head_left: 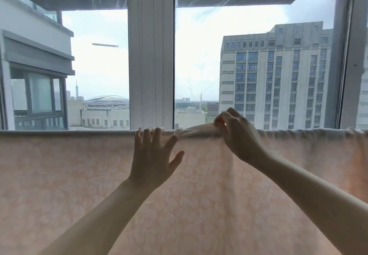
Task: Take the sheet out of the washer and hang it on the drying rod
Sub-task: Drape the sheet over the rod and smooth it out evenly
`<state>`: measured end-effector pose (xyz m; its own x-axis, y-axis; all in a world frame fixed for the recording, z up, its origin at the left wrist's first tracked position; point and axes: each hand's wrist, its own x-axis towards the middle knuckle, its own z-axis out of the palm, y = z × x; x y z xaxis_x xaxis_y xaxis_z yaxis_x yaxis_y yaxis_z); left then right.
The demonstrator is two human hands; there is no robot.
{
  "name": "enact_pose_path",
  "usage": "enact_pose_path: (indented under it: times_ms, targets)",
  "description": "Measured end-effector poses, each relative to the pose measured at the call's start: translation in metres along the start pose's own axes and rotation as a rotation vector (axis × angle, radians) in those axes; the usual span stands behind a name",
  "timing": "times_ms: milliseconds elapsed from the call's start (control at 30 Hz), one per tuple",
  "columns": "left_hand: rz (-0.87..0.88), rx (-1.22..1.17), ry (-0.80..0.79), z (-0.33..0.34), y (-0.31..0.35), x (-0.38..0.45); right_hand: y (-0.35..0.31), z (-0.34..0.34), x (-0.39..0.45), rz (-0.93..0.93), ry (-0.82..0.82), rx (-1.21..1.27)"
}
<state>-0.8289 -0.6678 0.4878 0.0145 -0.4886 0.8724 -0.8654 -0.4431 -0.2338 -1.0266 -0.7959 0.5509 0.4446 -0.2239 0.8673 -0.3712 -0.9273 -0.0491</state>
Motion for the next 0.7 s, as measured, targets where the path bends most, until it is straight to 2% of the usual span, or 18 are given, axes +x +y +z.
enact_pose_path:
  times_ms: [67,167,367,467,700]
  targets:
    - [0.027,0.006,0.017,-0.001,0.000,-0.001,0.005,-0.002,0.000,0.042,0.026,0.023]
    - [0.044,0.002,0.006,-0.001,0.004,0.000,0.012,-0.003,-0.009,0.078,-0.033,0.028]
    - [0.004,-0.036,-0.047,-0.004,0.010,-0.002,0.025,-0.012,-0.018,0.106,-0.030,0.027]
    - [-0.025,-0.090,-0.035,-0.010,0.026,0.001,0.022,-0.013,-0.019,0.102,-0.025,-0.008]
    - [0.057,-0.164,0.021,-0.008,0.069,0.017,0.020,-0.020,-0.025,0.098,-0.041,0.025]
